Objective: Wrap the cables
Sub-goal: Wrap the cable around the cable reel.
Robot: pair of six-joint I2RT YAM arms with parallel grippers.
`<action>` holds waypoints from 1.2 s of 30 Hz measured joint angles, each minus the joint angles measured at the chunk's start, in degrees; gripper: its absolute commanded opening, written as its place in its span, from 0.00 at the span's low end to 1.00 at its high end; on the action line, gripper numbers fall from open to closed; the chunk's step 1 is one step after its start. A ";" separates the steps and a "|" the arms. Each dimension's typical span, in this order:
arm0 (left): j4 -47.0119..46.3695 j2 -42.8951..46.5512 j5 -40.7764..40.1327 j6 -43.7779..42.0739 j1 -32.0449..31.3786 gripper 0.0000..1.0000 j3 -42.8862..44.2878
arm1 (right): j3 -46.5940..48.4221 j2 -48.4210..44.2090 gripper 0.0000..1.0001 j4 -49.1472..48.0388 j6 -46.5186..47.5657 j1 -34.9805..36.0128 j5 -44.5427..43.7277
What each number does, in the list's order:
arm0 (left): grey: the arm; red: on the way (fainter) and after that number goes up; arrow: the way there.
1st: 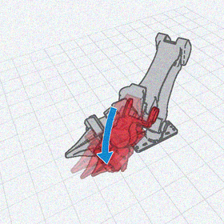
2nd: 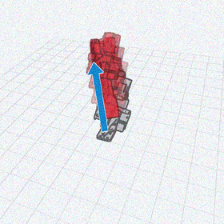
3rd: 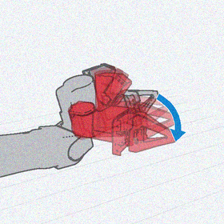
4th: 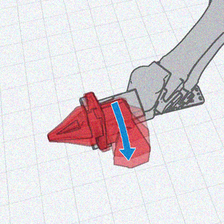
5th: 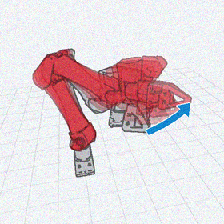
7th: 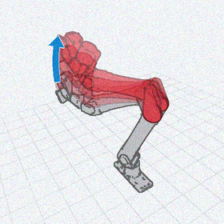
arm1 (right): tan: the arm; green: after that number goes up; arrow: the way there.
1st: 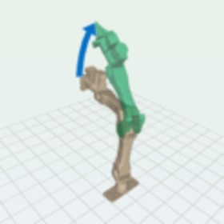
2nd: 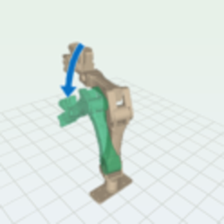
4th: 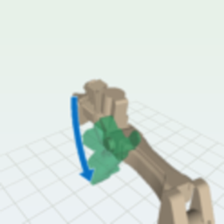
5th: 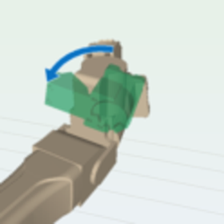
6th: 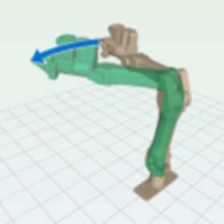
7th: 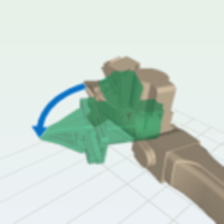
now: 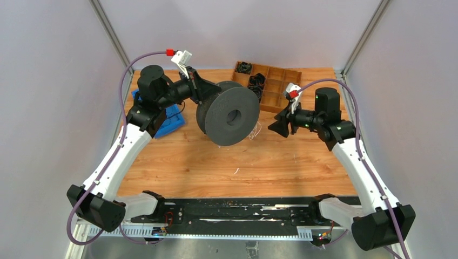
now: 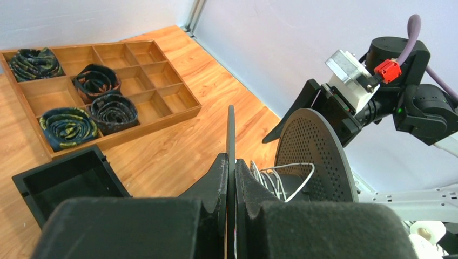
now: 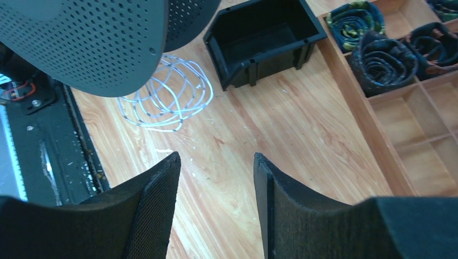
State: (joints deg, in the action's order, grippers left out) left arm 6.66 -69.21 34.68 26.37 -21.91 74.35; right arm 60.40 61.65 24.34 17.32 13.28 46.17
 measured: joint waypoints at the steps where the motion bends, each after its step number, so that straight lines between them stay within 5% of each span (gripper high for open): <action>1: -0.04 0.00 0.00 0.02 0.00 0.00 0.00 | 0.00 0.24 0.53 -0.11 -0.39 0.31 0.59; 11: -1.16 0.00 0.17 1.42 0.02 0.00 -0.11 | -0.48 4.24 0.54 -6.36 -4.79 5.73 3.48; 16: -2.14 0.00 0.48 2.71 0.04 0.01 -0.15 | -0.48 8.26 0.13 -9.20 -5.60 8.33 3.30; 19: -2.40 0.00 0.55 3.52 0.11 0.00 -0.17 | -0.72 9.88 0.01 -9.53 -5.53 8.66 1.66; 36: -2.32 0.07 -4.33 10.14 9.05 0.00 0.15 | -9.97 4.70 0.01 -0.02 8.46 8.66 -17.62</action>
State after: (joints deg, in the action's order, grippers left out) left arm 4.34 -69.14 30.35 36.51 -12.86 74.50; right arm 50.43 66.35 24.32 25.78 21.93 28.56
